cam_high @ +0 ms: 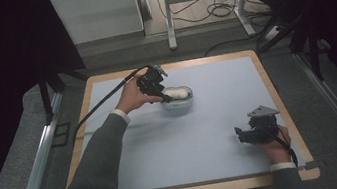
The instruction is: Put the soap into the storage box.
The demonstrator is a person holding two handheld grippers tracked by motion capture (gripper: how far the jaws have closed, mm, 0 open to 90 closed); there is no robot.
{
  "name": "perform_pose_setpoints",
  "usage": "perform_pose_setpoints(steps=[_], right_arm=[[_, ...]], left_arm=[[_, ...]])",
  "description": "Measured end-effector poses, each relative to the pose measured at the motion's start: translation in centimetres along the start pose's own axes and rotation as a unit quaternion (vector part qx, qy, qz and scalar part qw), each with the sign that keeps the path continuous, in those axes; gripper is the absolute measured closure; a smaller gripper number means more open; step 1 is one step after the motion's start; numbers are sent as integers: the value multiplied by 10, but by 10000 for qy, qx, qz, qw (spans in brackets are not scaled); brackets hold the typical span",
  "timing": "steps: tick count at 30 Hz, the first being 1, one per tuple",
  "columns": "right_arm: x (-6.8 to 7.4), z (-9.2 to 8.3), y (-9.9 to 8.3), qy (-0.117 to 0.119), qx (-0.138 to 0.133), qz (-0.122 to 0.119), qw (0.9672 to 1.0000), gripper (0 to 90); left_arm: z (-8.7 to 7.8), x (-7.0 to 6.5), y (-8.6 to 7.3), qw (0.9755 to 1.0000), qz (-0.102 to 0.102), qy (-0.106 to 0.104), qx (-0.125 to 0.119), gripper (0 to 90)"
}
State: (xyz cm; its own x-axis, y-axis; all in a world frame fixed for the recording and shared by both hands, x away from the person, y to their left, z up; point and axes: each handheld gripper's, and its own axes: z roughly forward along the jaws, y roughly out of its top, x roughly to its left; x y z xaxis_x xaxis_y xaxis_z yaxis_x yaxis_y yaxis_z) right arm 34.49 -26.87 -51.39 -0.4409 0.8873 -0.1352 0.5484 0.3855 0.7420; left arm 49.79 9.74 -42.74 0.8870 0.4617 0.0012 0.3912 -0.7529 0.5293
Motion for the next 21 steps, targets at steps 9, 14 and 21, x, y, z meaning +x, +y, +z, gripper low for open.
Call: perform_pose_setpoints(steps=[9, 14, 21], right_arm=[[2, -1, 1, -3, -1, -26, 10000, 98], [4, -1, 2, -3, -8, -56, 10000, 98], [6, -1, 3, -4, -15, -82, 10000, 99]], left_arm=[[-23, -8, -32, 9990, -231, 91, -364, 345], [-34, -16, -57, 9979, -414, 147, -480, 353], [-44, -30, -97, 9946, -779, 220, -650, 342]])
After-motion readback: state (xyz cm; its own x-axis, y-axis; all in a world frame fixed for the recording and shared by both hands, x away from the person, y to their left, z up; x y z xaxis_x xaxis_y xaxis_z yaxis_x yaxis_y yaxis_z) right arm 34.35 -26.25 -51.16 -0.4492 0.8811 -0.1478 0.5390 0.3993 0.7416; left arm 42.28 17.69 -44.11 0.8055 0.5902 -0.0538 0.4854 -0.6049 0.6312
